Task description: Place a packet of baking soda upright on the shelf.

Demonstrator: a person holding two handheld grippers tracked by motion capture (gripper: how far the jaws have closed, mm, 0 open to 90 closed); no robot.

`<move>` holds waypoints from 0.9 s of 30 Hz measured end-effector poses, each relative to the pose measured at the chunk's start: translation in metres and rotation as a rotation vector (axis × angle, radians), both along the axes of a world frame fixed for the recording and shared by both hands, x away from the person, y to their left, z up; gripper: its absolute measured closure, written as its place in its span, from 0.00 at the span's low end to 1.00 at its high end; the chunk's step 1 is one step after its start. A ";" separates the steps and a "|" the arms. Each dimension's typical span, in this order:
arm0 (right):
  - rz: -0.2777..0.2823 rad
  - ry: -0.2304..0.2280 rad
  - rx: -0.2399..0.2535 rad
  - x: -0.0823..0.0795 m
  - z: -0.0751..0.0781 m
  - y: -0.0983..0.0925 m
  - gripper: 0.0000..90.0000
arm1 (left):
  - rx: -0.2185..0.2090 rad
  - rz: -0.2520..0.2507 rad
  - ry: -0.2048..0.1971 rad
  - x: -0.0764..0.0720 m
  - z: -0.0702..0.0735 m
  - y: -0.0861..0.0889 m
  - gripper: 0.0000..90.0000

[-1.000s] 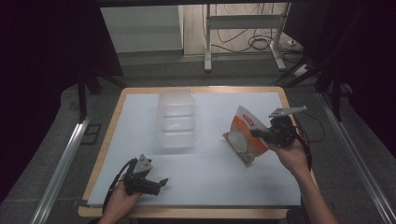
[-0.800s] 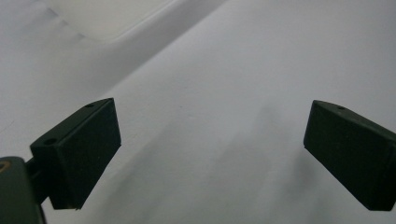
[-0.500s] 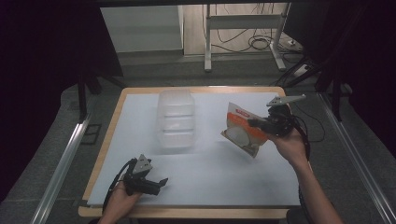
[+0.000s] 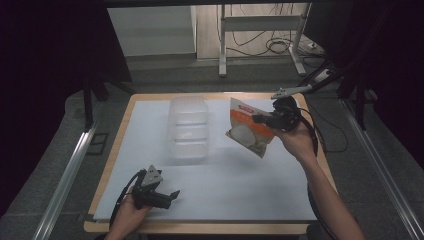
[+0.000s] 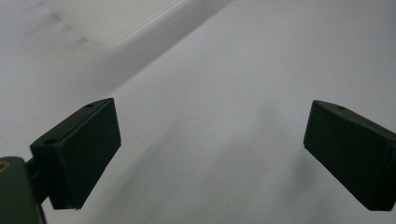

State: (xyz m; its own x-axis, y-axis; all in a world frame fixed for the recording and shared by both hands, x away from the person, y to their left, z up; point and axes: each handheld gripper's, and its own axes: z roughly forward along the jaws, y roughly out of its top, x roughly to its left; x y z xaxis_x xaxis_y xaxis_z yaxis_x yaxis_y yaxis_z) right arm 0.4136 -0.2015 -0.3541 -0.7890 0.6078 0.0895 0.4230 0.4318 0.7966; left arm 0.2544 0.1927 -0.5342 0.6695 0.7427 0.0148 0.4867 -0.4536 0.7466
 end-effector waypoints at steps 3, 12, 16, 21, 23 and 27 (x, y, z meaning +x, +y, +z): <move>0.012 -0.004 -0.004 0.007 0.004 0.010 0.99 | -0.002 0.001 0.001 0.000 0.000 0.000 0.04; 0.033 -0.013 -0.012 0.022 0.008 0.036 0.99 | -0.005 0.000 0.012 0.000 0.001 0.001 0.05; 0.041 -0.015 -0.005 0.032 0.008 0.051 0.99 | -0.005 -0.001 0.015 0.000 0.001 0.001 0.05; 0.054 -0.022 -0.009 0.042 0.012 0.069 0.99 | -0.005 -0.002 0.015 0.000 0.001 0.001 0.05; 0.056 -0.023 -0.012 0.044 0.013 0.073 0.99 | -0.005 -0.002 0.015 0.000 0.001 0.001 0.05; 0.071 -0.029 -0.012 0.053 0.017 0.091 0.99 | -0.005 -0.002 0.013 0.000 0.001 0.001 0.05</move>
State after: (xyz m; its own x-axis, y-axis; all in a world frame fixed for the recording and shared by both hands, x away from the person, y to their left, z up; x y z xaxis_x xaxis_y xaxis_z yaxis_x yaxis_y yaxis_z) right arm 0.4665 -0.1102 -0.3366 -0.8322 0.5513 0.0589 0.3676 0.4691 0.8030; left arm 0.2548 0.1941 -0.5330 0.6712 0.7412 0.0023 0.4952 -0.4508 0.7426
